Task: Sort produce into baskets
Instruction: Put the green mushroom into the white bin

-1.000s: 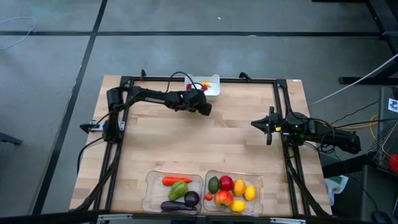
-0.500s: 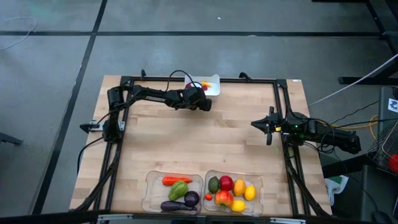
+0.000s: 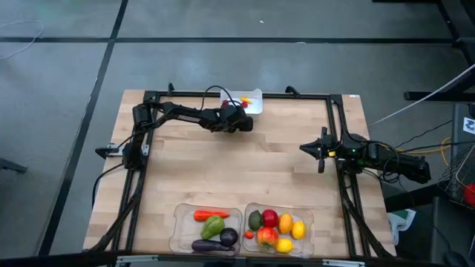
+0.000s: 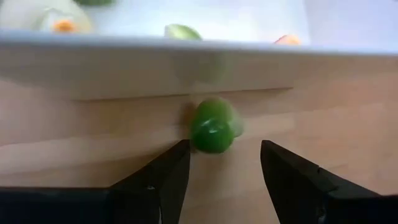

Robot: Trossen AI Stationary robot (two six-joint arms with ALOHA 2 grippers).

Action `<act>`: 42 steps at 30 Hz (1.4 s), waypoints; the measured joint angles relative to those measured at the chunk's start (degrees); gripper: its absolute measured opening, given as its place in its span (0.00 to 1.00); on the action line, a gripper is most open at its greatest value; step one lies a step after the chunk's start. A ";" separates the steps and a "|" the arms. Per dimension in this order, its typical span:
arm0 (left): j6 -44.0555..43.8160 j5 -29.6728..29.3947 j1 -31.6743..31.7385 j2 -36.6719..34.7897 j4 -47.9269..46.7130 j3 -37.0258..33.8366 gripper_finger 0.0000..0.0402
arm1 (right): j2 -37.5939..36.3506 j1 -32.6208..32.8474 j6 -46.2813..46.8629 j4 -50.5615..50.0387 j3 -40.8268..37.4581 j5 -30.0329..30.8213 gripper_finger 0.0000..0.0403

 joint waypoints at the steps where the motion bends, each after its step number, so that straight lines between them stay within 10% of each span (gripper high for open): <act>1: -0.33 -0.01 0.00 0.00 0.48 0.00 0.48 | -0.01 -0.01 0.00 -0.01 0.00 0.01 0.08; 23: -5.81 -1.85 1.60 0.10 0.30 0.00 0.47 | 0.01 -0.02 -0.02 -0.03 0.00 -0.02 0.08; 42: 0.35 -0.46 1.46 1.36 0.69 0.37 0.25 | 0.00 -0.02 0.00 -1.79 0.00 -0.02 0.08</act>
